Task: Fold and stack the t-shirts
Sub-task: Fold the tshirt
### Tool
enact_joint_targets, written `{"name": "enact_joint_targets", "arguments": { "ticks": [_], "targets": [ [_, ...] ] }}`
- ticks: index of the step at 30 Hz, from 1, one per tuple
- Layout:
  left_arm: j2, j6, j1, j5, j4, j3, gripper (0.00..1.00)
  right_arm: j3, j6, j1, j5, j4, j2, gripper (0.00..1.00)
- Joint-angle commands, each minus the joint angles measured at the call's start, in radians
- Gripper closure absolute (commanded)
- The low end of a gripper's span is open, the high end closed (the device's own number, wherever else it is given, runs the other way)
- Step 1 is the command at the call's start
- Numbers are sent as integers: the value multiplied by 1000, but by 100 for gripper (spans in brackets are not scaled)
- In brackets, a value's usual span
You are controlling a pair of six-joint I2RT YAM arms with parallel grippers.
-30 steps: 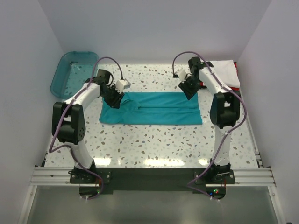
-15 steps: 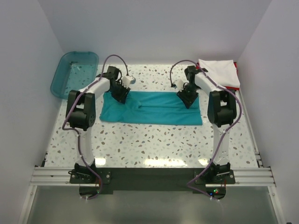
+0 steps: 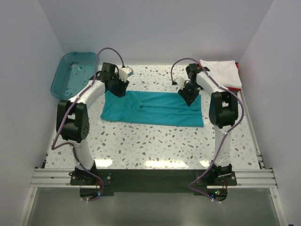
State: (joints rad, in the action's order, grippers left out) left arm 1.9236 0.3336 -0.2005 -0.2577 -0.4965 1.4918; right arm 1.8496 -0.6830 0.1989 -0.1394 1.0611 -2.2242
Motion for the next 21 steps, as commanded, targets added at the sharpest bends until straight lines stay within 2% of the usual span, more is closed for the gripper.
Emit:
{"name": "enact_joint_targets", "arguments": {
  "ticks": [1, 5, 8, 15, 18, 20, 21],
  "targets": [
    [-110, -22, -14, -11, -31, -74, 57, 59, -16, 4, 34, -39, -9, 66],
    [-114, -76, -34, -24, -118, -130, 62, 68, -27, 5, 58, -41, -45, 68],
    [-117, -126, -37, -25, -108, -189, 63, 16, -46, 11, 83, -55, -43, 71],
    [7, -128, -56, 146, -109, -199, 70, -246, -78, 56, 101, -93, 61, 74],
    [81, -97, -51, 179, -94, -141, 69, -350, -70, 88, 78, -95, 133, 74],
    [144, -68, -50, 199, -96, -27, 70, -398, -46, 131, 43, -79, 190, 74],
    [220, -53, -50, 210, -97, 83, 70, -446, -33, 149, 25, -70, 211, 74]
  ]
}}
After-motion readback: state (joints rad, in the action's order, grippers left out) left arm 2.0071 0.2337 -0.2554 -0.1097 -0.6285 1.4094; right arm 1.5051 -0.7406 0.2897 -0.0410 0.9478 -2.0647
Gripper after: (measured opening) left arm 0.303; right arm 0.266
